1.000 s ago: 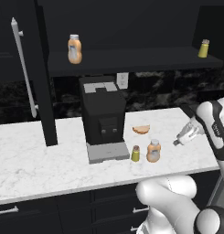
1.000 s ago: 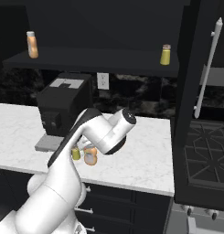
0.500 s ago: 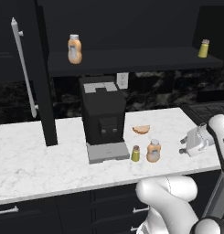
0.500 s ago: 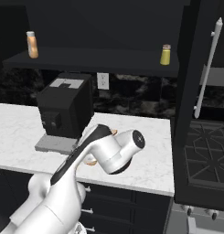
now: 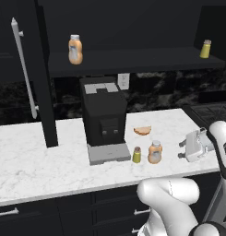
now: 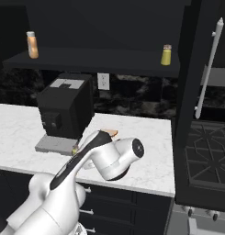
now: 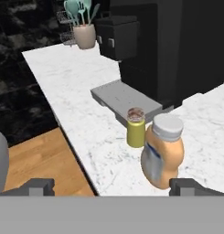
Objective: Put the shaker and condiment bottle from the counter next to their counterparts in the cabinet.
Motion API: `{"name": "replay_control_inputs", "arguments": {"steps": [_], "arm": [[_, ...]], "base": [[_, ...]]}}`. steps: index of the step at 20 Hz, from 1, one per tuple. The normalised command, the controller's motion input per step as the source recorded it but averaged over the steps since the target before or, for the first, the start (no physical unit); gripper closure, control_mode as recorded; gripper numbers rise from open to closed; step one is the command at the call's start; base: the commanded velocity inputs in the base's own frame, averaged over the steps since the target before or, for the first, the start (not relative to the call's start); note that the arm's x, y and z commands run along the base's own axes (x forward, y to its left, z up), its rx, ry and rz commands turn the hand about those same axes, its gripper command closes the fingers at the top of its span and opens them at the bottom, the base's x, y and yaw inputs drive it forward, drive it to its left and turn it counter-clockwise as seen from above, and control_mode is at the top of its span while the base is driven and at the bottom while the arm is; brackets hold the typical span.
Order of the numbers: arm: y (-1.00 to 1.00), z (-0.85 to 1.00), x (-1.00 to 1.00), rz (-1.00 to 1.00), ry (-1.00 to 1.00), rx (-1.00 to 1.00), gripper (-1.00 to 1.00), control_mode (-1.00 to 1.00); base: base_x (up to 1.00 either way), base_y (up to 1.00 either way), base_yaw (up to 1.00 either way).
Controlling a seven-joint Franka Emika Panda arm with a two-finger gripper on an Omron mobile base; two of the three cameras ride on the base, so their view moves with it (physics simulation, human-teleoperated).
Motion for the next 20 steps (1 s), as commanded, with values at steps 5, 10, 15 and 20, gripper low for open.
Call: {"name": "replay_control_inputs", "arguments": {"steps": [5,10,15,20], "arm": [[0.00,-0.11,0.15,0.00,0.06,0.00,-1.00,-1.00],[0.01,-0.17,0.03,0.00,0.00,0.03,-1.00,-1.00],[0.10,-0.25,0.03,0.00,0.00,0.07,-1.00,-1.00],[0.11,-0.17,0.00,0.03,0.00,0.01,-1.00,-1.00]], "base": [[0.00,0.00,0.00],[0.00,0.00,0.00],[0.00,0.00,0.00],[0.00,0.00,0.00]]}}
